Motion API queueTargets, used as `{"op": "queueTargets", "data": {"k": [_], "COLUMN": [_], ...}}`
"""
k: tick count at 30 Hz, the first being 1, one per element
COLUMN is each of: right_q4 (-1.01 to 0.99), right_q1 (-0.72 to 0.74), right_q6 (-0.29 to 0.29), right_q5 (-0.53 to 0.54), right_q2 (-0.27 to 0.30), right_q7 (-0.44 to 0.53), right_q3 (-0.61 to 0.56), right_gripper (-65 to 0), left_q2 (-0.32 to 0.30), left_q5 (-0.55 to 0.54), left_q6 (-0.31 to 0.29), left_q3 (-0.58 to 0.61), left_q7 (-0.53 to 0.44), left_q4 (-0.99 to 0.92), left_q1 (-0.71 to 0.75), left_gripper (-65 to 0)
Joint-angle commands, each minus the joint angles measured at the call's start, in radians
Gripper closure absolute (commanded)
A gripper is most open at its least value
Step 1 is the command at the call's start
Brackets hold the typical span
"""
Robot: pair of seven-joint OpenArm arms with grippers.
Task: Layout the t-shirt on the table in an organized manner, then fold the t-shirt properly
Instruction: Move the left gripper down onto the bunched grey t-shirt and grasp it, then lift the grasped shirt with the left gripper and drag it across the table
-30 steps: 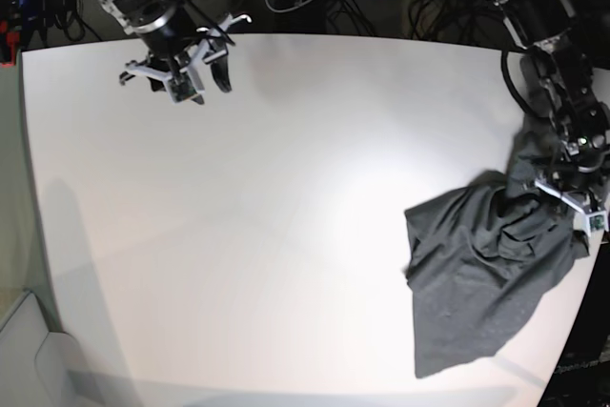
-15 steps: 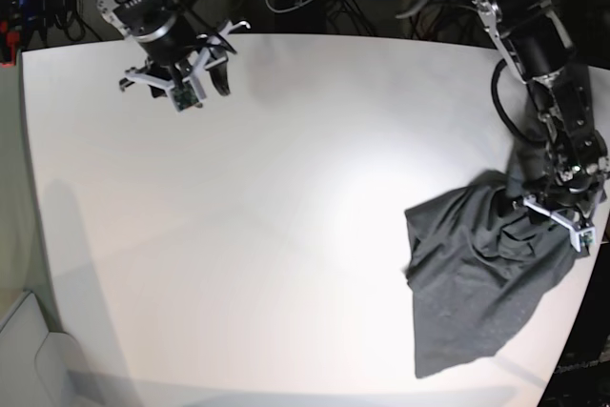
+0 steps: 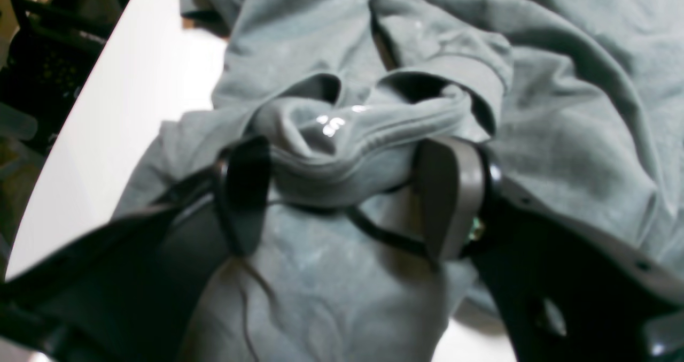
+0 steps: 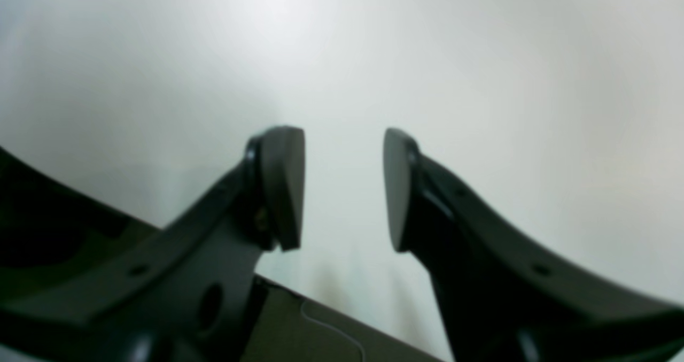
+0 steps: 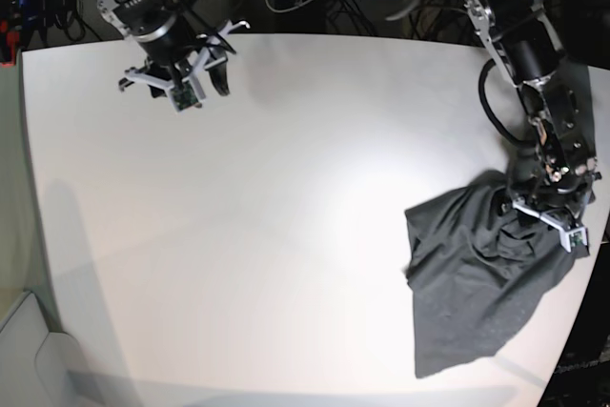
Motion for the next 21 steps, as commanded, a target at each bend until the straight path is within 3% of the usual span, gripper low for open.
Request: {"op": "queueTargets", "data": {"k": [1, 3, 7, 8, 10, 12, 17, 21], "right_q4": [0.017, 0.017, 0.017, 0.017, 0.011, 0.003, -0.003, -0.003], "right_q1": [-0.002, -0.002, -0.002, -0.002, -0.002, 0.000, 0.003, 0.014], "right_q6": [0.001, 0.001, 0.001, 0.001, 0.001, 0.001, 0.001, 0.001], "right_q5": [0.006, 0.006, 0.006, 0.006, 0.006, 0.006, 0.006, 0.006], "right_q2": [0.003, 0.003, 0.003, 0.003, 0.003, 0.003, 0.003, 0.003], "right_q7": [0.024, 0.024, 0.024, 0.024, 0.024, 0.024, 0.024, 0.022], "right_q3": [0.001, 0.001, 0.003, 0.003, 0.003, 0.004, 0.003, 0.003], "right_gripper": [-25.2, -25.2, -25.2, -25.2, -25.2, -25.2, -25.2, -25.2], "left_q2": [-0.013, -0.013, -0.015, -0.015, -0.007, 0.022, 0.114, 0.171], "left_q5": [-0.004, -0.004, -0.004, -0.004, -0.004, -0.004, -0.004, -0.003], "left_q6": [-0.002, -0.004, -0.001, -0.002, -0.005, -0.005, -0.005, -0.002], "left_q3": [0.000, 0.000, 0.000, 0.000, 0.000, -0.002, 0.008, 0.127], "left_q7": [-0.021, -0.021, -0.021, -0.018, -0.007, 0.051, 0.258, 0.405], "left_q4": [0.001, -0.027, -0.048, -0.045, -0.022, 0.064, 0.453, 0.751], "left_q1": [-0.026, -0.027, -0.029, -0.029, -0.029, -0.021, -0.009, -0.004], "left_gripper": [-41.8, -35.5, -4.4, 0.0, -2.5, -0.2, -0.4, -0.4]}}
